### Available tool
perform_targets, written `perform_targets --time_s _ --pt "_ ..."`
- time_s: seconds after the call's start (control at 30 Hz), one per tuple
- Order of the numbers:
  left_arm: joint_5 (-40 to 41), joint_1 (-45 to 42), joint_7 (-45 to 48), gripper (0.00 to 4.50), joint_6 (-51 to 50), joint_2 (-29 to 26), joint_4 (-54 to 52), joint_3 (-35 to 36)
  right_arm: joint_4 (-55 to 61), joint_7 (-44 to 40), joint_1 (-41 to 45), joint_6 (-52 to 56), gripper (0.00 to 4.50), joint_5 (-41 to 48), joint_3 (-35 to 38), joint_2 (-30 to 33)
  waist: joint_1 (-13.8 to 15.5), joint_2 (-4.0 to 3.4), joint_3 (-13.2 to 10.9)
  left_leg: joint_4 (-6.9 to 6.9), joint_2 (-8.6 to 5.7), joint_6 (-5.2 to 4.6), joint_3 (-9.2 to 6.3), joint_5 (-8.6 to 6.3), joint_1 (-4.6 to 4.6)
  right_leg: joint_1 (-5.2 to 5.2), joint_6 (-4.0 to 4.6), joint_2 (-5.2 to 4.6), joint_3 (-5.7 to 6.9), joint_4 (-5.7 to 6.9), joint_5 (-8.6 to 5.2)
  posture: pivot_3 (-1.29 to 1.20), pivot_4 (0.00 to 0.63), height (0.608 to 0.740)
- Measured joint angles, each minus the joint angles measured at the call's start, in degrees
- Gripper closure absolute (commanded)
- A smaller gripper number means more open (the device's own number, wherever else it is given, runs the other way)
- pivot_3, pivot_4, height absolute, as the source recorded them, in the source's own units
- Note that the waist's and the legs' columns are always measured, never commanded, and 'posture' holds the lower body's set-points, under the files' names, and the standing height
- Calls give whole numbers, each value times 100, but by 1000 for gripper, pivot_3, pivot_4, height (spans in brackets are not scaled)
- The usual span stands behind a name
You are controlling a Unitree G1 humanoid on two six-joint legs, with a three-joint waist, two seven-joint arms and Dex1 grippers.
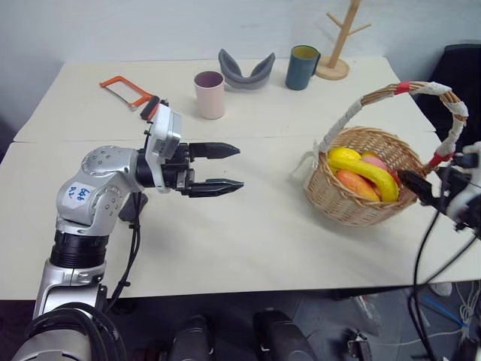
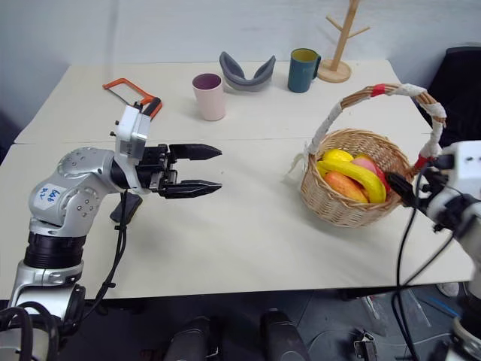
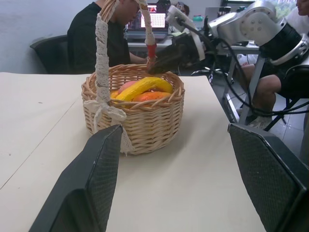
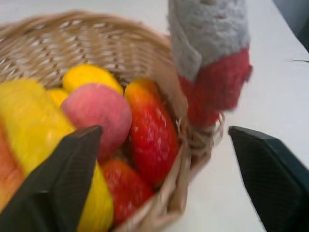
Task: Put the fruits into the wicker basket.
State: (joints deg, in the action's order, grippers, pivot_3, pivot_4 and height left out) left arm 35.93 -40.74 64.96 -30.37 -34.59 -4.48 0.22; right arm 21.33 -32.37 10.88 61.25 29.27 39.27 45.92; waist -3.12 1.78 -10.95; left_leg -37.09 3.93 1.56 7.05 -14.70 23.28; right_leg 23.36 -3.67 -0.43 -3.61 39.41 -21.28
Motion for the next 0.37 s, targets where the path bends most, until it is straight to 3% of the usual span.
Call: perform_targets --time_s 0.17,0.27,0.37 --pt "-17 -14 113 841 41 -37 78 -17 404 -1625 -1727 271 27 628 1542 952 50 1 0 -1 -4 -9 -32 -5 -29 -68 -12 7 11 -37 -4 0 150 740" --pt "-19 -8 144 841 46 -40 83 -15 205 -2216 -2198 393 27 799 2431 1203 12 3 -1 5 -6 -31 -29 -19 -71 -118 -21 4 8 -64 0 0 150 740" --pt "-20 -8 143 841 46 -26 86 -14 14 -2473 -2418 396 27 867 2758 1207 -9 7 -3 15 -2 -28 -36 -30 -115 -176 -22 7 14 -99 0 0 150 740"
